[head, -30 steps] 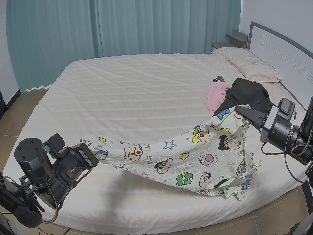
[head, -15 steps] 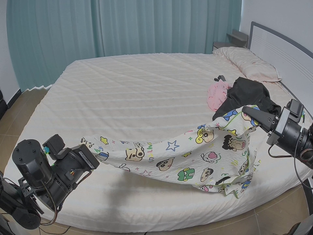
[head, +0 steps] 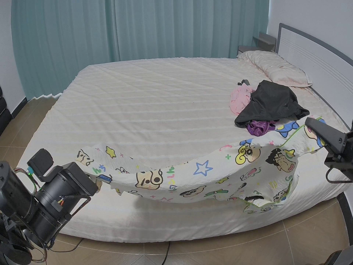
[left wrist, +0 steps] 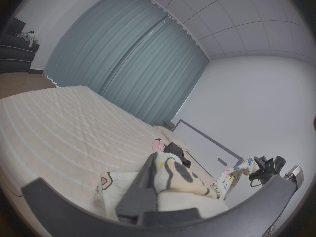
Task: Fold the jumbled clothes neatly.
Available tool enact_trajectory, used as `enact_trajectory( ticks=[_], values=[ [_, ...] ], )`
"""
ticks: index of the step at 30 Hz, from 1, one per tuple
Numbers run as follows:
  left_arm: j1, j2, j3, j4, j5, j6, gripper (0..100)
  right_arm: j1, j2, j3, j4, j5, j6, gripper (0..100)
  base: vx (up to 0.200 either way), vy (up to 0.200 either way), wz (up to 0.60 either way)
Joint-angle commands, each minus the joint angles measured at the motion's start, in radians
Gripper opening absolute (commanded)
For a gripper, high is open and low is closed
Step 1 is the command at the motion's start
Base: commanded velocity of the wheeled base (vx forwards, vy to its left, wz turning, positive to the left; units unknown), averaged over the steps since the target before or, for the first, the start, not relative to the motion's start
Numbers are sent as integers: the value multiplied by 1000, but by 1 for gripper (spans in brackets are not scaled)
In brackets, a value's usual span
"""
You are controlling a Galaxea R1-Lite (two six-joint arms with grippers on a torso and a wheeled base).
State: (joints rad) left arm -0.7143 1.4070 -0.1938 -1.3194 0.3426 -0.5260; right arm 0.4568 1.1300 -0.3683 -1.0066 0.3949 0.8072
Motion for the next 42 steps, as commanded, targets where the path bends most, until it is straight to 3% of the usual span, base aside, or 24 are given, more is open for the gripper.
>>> enact_trajectory(
  ticks=[1,8,16,22,25,32,42],
  values=[
    [-7,-132,1,5,1,46,0,0,-168,29,-6,65,-3,0,0,0,0],
    [-7,-204,-13,5,47,176,0,-6,-266,-3,-6,122,-6,0,0,0,0],
    [-1,-235,-84,26,79,227,0,-29,-231,-89,26,148,-5,0,0,0,0],
    [15,-184,-96,140,81,218,0,-116,-65,-152,43,150,-6,0,0,0,0],
    [84,-102,-111,146,78,198,0,-165,45,-207,40,150,-6,0,0,0,0],
    [177,87,-214,147,79,144,0,-194,221,-337,37,139,-8,0,0,0,0],
    [265,270,-368,147,78,141,0,-202,373,-420,34,79,-10,0,200,0,0]
  ],
)
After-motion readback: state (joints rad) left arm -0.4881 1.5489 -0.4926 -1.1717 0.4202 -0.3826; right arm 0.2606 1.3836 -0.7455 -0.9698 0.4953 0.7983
